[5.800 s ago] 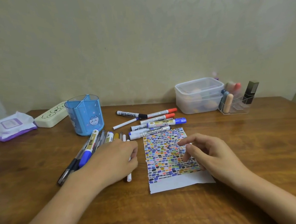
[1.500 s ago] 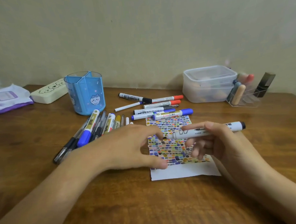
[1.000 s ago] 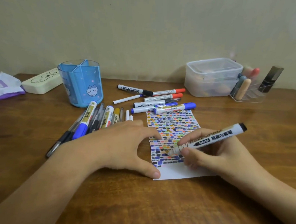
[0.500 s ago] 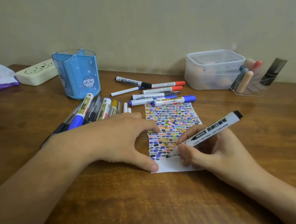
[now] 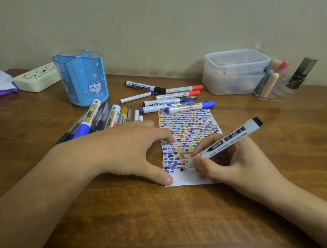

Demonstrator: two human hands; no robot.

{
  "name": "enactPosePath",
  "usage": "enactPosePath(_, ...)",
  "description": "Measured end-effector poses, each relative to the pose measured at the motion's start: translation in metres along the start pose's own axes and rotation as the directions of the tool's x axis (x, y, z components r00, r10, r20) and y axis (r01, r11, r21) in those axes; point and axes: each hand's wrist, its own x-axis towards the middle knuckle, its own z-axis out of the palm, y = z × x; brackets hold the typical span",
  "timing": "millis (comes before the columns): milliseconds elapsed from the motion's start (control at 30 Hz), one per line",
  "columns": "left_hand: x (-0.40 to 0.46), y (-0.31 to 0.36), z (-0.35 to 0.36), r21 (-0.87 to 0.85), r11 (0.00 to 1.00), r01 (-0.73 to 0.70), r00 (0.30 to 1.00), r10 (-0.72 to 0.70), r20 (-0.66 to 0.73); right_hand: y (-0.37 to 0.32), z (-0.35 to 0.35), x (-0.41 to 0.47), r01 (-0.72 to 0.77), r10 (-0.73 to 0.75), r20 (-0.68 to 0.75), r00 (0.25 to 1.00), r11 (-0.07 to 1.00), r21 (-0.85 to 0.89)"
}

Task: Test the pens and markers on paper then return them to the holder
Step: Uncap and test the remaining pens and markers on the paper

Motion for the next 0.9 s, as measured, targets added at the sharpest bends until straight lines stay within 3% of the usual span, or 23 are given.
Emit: enactPosePath(900, -0.0007, 0.0002, -0.0001, 0.018, 1.0, -0.004, 1.0, 0.004, 0.015, 0.0045, -0.0015, 0.0, 0.012, -0.012, -0.008, 1.0, 1.0, -0.024)
